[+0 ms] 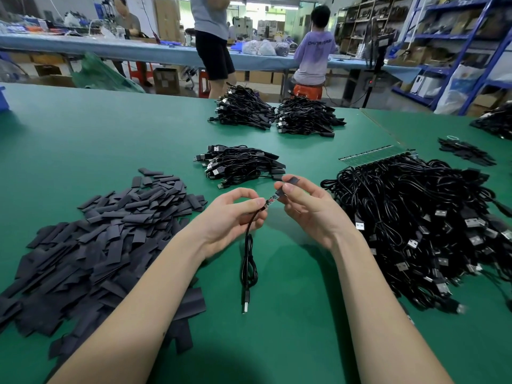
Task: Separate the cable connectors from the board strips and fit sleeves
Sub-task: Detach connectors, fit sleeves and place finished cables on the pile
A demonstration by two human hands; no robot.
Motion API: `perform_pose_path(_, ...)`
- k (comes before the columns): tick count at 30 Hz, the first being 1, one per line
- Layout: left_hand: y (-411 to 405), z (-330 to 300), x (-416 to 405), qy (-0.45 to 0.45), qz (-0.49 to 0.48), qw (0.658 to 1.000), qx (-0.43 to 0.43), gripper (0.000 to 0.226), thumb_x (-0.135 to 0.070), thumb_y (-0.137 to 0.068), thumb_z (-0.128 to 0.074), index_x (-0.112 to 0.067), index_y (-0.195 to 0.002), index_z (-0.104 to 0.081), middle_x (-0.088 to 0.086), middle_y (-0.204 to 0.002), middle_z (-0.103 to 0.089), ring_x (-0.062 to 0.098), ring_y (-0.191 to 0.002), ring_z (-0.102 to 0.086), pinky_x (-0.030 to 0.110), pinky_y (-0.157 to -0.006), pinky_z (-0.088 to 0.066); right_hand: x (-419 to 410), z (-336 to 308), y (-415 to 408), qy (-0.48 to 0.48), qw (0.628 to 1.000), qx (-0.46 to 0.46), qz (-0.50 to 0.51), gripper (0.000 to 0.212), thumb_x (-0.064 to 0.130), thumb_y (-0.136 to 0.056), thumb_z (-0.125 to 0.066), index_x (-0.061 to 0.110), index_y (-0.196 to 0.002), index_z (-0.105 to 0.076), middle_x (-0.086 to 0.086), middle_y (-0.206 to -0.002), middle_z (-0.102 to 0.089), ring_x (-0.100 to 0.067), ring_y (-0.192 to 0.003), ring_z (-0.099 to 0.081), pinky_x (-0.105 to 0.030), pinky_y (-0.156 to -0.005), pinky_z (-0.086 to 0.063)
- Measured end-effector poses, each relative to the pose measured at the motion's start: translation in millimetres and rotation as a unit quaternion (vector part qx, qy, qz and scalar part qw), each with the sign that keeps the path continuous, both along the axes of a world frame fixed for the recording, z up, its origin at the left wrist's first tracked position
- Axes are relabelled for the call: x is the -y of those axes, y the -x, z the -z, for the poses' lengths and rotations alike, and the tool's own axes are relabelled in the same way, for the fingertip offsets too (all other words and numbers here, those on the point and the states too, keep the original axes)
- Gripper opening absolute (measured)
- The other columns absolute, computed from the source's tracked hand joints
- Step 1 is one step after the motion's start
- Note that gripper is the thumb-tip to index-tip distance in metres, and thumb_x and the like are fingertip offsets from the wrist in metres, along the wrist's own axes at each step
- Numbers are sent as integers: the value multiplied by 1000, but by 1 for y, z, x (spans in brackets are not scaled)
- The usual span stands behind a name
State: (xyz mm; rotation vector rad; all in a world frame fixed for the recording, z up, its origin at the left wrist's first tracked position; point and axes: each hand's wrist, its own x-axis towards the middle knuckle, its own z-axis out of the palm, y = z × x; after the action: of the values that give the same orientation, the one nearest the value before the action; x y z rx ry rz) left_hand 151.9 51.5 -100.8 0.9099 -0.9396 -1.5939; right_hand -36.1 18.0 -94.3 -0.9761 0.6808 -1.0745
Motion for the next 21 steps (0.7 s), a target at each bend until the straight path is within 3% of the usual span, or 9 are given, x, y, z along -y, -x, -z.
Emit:
perform_pose_path(5,3,2,1,11,-20,1000,-5,8,-5,-95,-63,-11,-92,-58,6,-74,-68,13,-67,-66,21,-65,-56,-3,1,-8,11,999,-34,-1,20,25,-65,-88,27,-82,-80,-4,-99,-78,-12,-88,-73,-17,-70,-54)
perform_pose_path(13,3,7,1,151,-106,962,200,6,-6,-90,-73,-11,-92,-71,9,-77,-74,16,-74,-70,26,-77,-59,-1,5,-8,-3,989,-121,84,9,28,-79,-86,31,-83,-79,6,-93,-71,-6,-73,-58,-17,-58,-41)
perform_pose_path(21,7,9,1,213,-145,928,268,5,-5,-89,-75,-10,-90,-75,6,-80,-77,15,-74,-74,22,-74,-58,-2,7,-15,12,984,-155,86,14,39,-74,-86,36,-86,-78,7,-101,-73,-8,-71,-46,-21,-57,-34)
